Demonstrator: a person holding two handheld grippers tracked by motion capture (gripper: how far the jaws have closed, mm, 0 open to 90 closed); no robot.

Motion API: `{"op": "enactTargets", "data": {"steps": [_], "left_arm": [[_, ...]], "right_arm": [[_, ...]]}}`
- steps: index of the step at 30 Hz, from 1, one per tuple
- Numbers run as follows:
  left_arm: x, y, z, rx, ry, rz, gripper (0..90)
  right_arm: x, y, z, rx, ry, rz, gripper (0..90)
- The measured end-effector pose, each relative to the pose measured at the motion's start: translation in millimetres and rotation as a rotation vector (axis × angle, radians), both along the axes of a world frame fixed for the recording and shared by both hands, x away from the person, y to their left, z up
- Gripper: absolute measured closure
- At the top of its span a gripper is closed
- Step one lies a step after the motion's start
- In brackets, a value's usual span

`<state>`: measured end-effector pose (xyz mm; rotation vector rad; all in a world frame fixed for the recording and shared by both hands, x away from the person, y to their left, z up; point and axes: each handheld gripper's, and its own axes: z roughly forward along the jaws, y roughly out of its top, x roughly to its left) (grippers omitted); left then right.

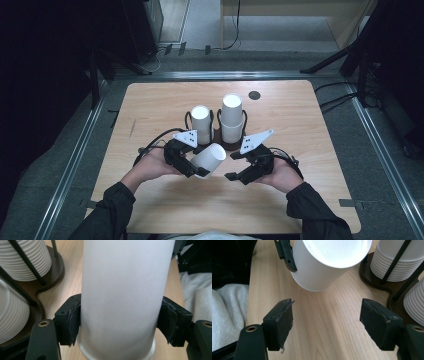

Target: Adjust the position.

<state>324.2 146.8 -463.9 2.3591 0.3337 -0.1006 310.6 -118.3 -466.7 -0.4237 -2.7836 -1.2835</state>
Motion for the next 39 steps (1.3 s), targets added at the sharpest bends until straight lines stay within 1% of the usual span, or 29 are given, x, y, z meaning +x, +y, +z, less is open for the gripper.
{"op": "enactTargets", "data": {"steps": [2, 5, 8, 9, 11, 12, 14, 16, 19, 21, 23, 25, 26, 30, 32, 33, 36, 39], "left_arm": [[-0.4, -0.1, -0.7, 0.018, -0.012, -0.009, 27.6], [-0.2, -1.5, -1.2, 0.048, -0.019, -0.019, 27.5], [0.0, -3.0, -2.1, 0.072, -0.021, -0.03, 27.5], [0.9, -3.4, -2.5, 0.078, -0.013, -0.036, 27.5], [0.5, -4.8, -3.1, 0.1, -0.026, -0.039, 27.5], [0.5, -5.2, -3.1, 0.107, -0.025, -0.043, 27.5], [0.8, -6.1, -3.5, 0.115, -0.02, -0.051, 27.5], [0.3, -7.7, -4.3, 0.133, -0.022, -0.058, 27.5], [0.0, -10.8, -5.9, 0.159, -0.012, -0.07, 27.5], [-0.3, -13.3, -7.0, 0.17, -0.002, -0.085, 27.5], [-0.4, -15.5, -7.4, 0.184, -0.001, -0.108, 27.5], [-1.1, -17.9, -8.0, 0.19, 0.004, -0.12, 27.5], [-1.2, -18.6, -8.5, 0.188, 0.008, -0.126, 27.5], [-4.3, -21.7, -10.7, 0.21, 0.024, -0.159, 27.5], [-5.7, -23.2, -11.3, 0.218, 0.019, -0.178, 27.5], [-6.3, -24.0, -11.5, 0.217, 0.019, -0.182, 27.4], [-7.4, -25.4, -11.7, 0.215, 0.019, -0.191, 27.2], [-7.3, -25.6, -12.1, 0.216, 0.021, -0.192, 27.0]], "right_arm": [[1.1, 0.5, -1.5, 0.001, 0.001, 0.001, 27.2], [1.8, 1.9, -3.7, -0.012, 0.001, 0.006, 27.5], [2.2, 3.4, -5.8, -0.013, -0.005, 0.011, 27.5], [2.1, 3.8, -6.5, -0.014, 0.002, 0.013, 27.5], [2.4, 4.8, -8.0, -0.015, -0.004, 0.013, 27.4], [2.4, 5.0, -8.5, -0.015, 0.001, 0.017, 27.4], [2.6, 5.4, -9.2, -0.012, -0.002, 0.022, 27.4], [2.6, 5.9, -9.3, -0.006, -0.005, 0.024, 27.2], [2.6, 6.9, -9.2, 0.003, -0.005, 0.029, 26.9], [2.6, 8.5, -9.5, 0.007, -0.008, 0.036, 26.4], [2.0, 10.9, -10.0, 0.012, -0.007, 0.045, 26.1], [1.8, 13.1, -10.3, 0.015, -0.011, 0.05, 25.9], [1.8, 14.1, -10.4, 0.018, -0.005, 0.055, 25.9], [1.1, 21.1, -10.8, 0.026, -0.007, 0.074, 25.5], [-0.1, 23.9, -10.6, 0.03, -0.008, 0.082, 25.5], [-0.4, 25.5, -10.2, 0.032, -0.017, 0.086, 25.5], [-2.0, 29.5, -9.1, 0.031, -0.018, 0.099, 25.8], [-2.4, 31.0, -8.9, 0.03, -0.018, 0.11, 29.4]]}}
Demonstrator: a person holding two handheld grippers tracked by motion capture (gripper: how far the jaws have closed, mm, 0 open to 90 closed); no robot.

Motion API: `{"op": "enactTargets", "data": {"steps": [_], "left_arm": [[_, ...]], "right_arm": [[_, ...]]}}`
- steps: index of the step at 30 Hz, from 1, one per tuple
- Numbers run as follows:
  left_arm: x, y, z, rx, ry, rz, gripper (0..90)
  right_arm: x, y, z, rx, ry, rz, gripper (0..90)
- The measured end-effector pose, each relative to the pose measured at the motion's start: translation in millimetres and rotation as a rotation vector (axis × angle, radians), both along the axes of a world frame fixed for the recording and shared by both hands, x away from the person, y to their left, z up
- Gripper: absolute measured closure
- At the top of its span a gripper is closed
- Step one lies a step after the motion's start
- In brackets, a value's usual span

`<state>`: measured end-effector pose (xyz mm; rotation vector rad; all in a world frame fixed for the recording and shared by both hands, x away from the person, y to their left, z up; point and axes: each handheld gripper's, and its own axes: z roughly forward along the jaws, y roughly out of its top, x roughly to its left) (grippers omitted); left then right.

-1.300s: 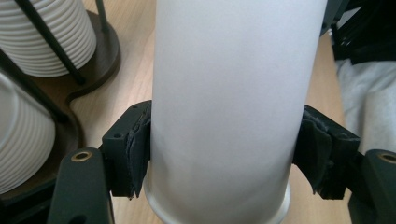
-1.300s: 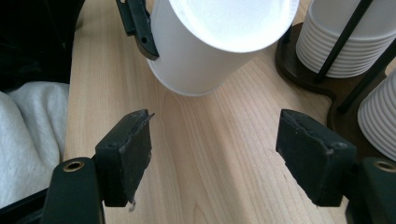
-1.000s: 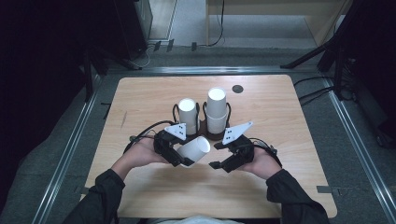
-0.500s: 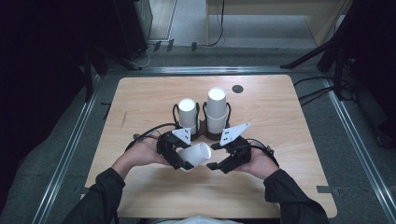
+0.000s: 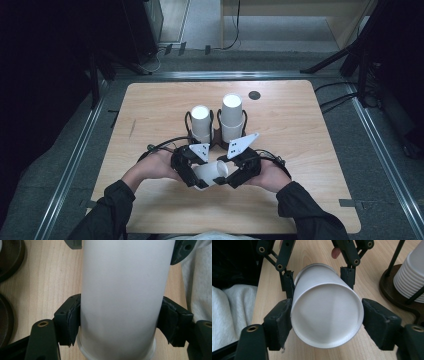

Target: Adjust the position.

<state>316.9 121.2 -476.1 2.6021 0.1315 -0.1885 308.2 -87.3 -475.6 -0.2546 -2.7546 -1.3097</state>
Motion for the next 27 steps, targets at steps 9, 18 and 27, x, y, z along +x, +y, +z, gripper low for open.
{"op": "enactTargets", "data": {"steps": [9, 18, 27], "left_arm": [[2.0, 1.3, 1.0, -0.022, 0.013, 0.005, 23.8], [8.7, 8.2, 5.4, -0.135, 0.032, 0.092, 3.1], [11.4, 18.1, 12.3, -0.282, 0.053, 0.164, 3.2]], "right_arm": [[0.2, -0.9, 3.4, -0.004, 0.019, 0.008, 34.0], [4.4, -11.3, 8.9, 0.027, 0.027, -0.025, 33.9], [7.8, -18.5, 16.4, 0.1, 0.036, -0.046, 33.9]]}}
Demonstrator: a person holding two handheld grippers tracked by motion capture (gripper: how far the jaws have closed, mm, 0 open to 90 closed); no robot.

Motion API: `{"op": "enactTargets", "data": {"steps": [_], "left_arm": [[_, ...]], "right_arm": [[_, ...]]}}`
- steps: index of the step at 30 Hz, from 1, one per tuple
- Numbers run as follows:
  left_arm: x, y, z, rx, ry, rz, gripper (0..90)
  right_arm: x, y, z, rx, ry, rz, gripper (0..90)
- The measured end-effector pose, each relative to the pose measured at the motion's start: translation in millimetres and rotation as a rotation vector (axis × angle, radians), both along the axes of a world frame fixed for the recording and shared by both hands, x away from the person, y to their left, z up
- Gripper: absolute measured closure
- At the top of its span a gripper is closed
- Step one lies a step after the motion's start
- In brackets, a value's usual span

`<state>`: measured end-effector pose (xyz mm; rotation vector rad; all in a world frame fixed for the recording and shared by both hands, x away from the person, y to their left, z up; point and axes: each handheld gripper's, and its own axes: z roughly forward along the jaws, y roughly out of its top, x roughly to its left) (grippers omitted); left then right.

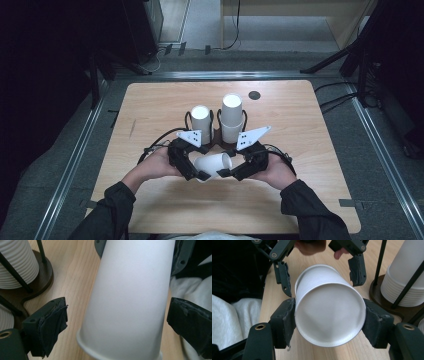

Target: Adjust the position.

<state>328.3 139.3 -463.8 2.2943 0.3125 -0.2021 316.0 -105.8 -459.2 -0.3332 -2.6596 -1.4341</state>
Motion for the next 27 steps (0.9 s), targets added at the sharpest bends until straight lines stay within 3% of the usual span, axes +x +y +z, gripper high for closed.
{"op": "enactTargets", "data": {"steps": [11, 22, 24, 27], "left_arm": [[-5.6, 7.0, 1.0, -0.123, 0.003, 0.062, 6.1], [-7.4, 21.9, -0.2, -0.187, -0.005, 0.097, 6.6], [-8.4, 25.5, 1.1, -0.223, -0.009, 0.091, 13.6], [-9.3, 27.6, 3.1, -0.231, -0.024, 0.094, 16.6]], "right_arm": [[2.2, -1.9, 8.6, 0.08, 0.015, 0.007, 33.9], [6.1, -7.4, 19.7, 0.167, 0.018, -0.009, 33.9], [7.4, -8.5, 19.9, 0.177, 0.023, -0.011, 33.9], [9.2, -9.0, 19.6, 0.189, 0.034, -0.013, 34.0]]}}
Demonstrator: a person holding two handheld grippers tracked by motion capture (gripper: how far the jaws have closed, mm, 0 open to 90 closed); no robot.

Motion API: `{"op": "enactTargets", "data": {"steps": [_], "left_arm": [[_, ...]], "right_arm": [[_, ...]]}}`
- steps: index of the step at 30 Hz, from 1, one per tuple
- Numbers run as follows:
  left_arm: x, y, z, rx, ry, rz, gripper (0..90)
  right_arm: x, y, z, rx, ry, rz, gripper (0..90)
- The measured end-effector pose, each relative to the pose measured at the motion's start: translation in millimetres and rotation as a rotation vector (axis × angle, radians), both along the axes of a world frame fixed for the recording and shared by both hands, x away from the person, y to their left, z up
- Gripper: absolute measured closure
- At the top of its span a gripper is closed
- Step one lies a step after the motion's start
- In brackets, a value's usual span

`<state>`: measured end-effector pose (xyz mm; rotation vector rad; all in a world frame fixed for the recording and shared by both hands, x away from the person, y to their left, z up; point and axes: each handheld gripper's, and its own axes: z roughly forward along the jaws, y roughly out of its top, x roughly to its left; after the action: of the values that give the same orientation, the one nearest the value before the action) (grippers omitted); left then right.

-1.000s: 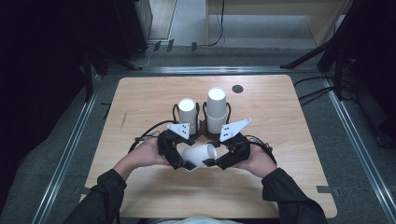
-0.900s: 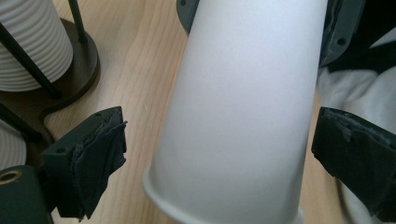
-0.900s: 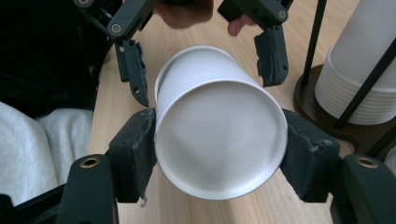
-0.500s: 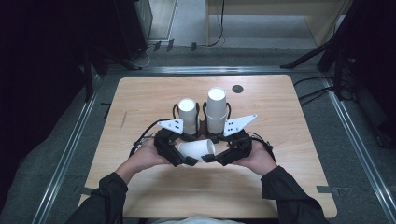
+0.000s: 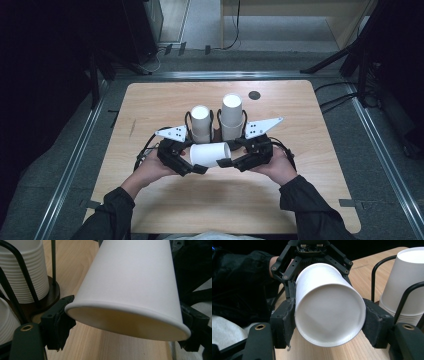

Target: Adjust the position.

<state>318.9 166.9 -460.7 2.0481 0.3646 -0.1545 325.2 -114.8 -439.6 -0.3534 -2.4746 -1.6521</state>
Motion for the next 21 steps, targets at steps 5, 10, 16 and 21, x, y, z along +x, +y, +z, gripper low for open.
{"op": "enactTargets", "data": {"steps": [5, 10, 16, 21], "left_arm": [[-2.0, 1.5, 2.3, 0.006, -0.036, -0.003, 19.6], [-2.0, 1.0, 2.8, 0.014, -0.042, -0.007, 21.1], [-1.6, 2.3, 4.0, 0.018, -0.046, -0.005, 21.3], [0.2, 4.8, 7.5, 0.062, -0.02, -0.004, 21.2]], "right_arm": [[-0.3, 0.3, -0.3, -0.002, -0.001, 0.002, 34.1], [-0.7, -0.1, -0.5, -0.011, 0.002, 0.003, 34.1], [-1.7, 1.4, -0.3, -0.02, -0.014, -0.007, 24.5], [-3.2, 1.7, -2.7, -0.079, -0.031, -0.01, 22.6]]}}
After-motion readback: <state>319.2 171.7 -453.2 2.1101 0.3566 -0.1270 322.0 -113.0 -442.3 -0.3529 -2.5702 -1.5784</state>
